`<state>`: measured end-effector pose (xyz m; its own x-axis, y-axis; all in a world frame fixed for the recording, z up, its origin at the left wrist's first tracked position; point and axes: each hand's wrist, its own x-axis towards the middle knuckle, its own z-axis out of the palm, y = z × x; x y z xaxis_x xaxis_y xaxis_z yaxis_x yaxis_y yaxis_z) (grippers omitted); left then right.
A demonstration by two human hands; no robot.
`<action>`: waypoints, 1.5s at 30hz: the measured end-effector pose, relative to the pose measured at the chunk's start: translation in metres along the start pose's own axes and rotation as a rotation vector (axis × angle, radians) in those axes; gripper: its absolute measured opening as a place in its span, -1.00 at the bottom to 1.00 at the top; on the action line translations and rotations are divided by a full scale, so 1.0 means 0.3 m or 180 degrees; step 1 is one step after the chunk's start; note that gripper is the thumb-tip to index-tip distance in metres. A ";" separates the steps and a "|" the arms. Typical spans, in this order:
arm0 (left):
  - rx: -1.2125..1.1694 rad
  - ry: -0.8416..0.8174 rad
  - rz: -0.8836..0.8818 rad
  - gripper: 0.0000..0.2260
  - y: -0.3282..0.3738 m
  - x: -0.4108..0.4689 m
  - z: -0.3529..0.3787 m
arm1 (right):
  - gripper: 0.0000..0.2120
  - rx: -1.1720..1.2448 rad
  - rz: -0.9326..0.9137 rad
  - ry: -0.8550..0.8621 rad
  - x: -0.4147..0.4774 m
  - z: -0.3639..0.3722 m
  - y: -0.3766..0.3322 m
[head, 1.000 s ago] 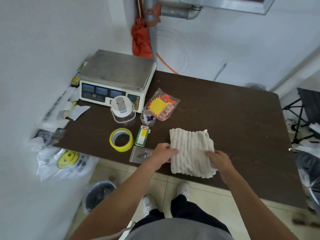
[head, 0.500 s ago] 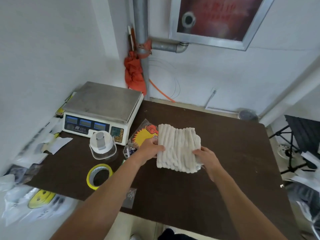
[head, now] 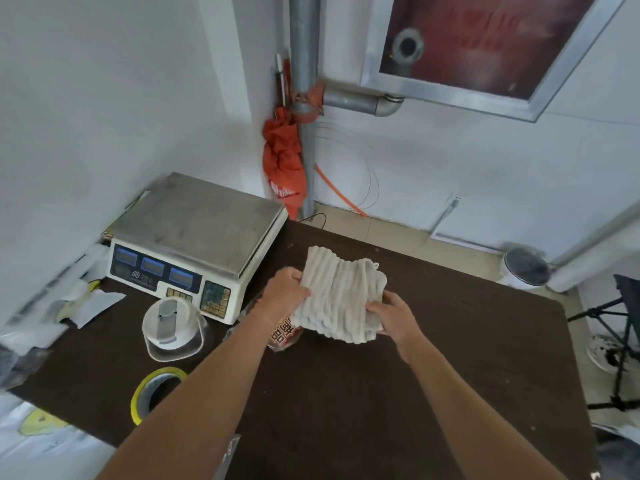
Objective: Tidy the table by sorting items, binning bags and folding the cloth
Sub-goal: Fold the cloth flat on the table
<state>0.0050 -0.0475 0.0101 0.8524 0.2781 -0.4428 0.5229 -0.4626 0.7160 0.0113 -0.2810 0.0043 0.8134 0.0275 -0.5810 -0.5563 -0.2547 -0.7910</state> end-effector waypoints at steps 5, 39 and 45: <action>0.0343 0.0380 0.0008 -0.76 0.043 0.108 0.009 | -0.40 0.0016 -0.0121 -0.0100 0.123 0.019 -0.063; 0.0059 0.0211 0.0258 -0.68 -0.029 0.227 0.019 | -0.24 -0.0336 0.0218 0.0343 0.275 0.145 -0.094; 0.0001 0.0027 0.0358 -0.62 -0.064 0.103 0.000 | -0.25 -0.0348 0.0184 0.0481 0.170 0.168 -0.110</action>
<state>0.0212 -0.0302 -0.0174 0.9057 0.2316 -0.3551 0.4239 -0.4917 0.7606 0.0626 -0.2224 -0.0090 0.8015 -0.1335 -0.5828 -0.5877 -0.3554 -0.7268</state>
